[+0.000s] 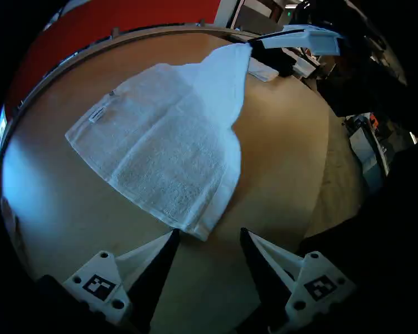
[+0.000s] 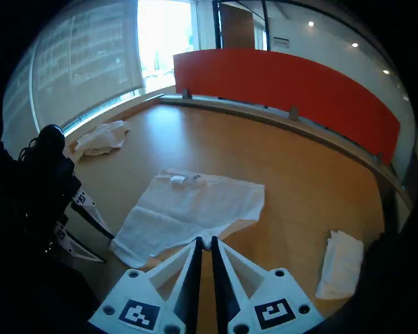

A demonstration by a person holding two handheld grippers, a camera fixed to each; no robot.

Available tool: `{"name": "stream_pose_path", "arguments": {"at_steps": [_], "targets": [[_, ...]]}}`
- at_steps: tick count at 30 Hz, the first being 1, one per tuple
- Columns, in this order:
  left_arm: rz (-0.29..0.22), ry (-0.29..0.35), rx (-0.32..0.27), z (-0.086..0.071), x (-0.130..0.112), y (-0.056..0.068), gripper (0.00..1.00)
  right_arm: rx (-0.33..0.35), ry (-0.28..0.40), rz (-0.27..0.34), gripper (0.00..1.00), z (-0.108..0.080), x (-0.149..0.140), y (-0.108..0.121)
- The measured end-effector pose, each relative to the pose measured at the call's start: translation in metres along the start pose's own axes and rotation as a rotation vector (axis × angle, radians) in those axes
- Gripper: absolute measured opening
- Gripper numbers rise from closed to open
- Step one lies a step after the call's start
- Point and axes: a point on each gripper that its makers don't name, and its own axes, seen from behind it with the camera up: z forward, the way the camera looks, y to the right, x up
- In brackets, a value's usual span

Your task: Fold towel

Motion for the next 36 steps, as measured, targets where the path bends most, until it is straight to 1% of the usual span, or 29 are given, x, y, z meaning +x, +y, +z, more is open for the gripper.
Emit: {"name": "stream_pose_path", "arguments": {"at_steps": [5, 11, 15, 18, 23, 27, 29, 31, 33, 35, 36], "targets": [[0.030, -0.003, 0.044, 0.001, -0.001, -0.004, 0.68, -0.001, 0.005, 0.003, 0.12, -0.001, 0.000, 0.001], [0.044, 0.005, 0.095, 0.002, -0.002, -0.006, 0.59, -0.003, 0.009, 0.006, 0.12, -0.003, -0.001, 0.001], [0.059, 0.015, 0.131, 0.002, -0.003, -0.007, 0.56, -0.004, 0.009, 0.007, 0.12, -0.003, -0.002, 0.001], [0.057, 0.024, 0.158, 0.003, -0.002, -0.009, 0.53, -0.004, 0.008, 0.008, 0.12, -0.004, -0.004, 0.001], [0.021, 0.049, 0.185, 0.003, 0.000, -0.010, 0.52, -0.007, 0.010, 0.015, 0.12, -0.005, -0.005, 0.001], [0.025, 0.060, 0.206, 0.003, 0.000, -0.011, 0.51, -0.008, 0.009, 0.017, 0.12, -0.005, -0.007, 0.002], [0.032, 0.062, 0.220, 0.003, 0.000, -0.013, 0.42, -0.008, 0.008, 0.017, 0.12, -0.005, -0.008, 0.002], [0.027, 0.063, 0.227, 0.002, 0.000, -0.015, 0.32, -0.008, 0.008, 0.017, 0.12, -0.005, -0.008, 0.002], [0.020, 0.064, 0.233, 0.002, -0.001, -0.017, 0.27, -0.009, 0.008, 0.017, 0.12, -0.005, -0.008, 0.002], [0.014, 0.066, 0.239, 0.001, -0.001, -0.021, 0.19, -0.008, 0.007, 0.017, 0.12, -0.005, -0.008, 0.002], [0.015, 0.067, 0.239, 0.001, -0.001, -0.021, 0.18, -0.008, 0.007, 0.017, 0.12, -0.005, -0.008, 0.002]]}}
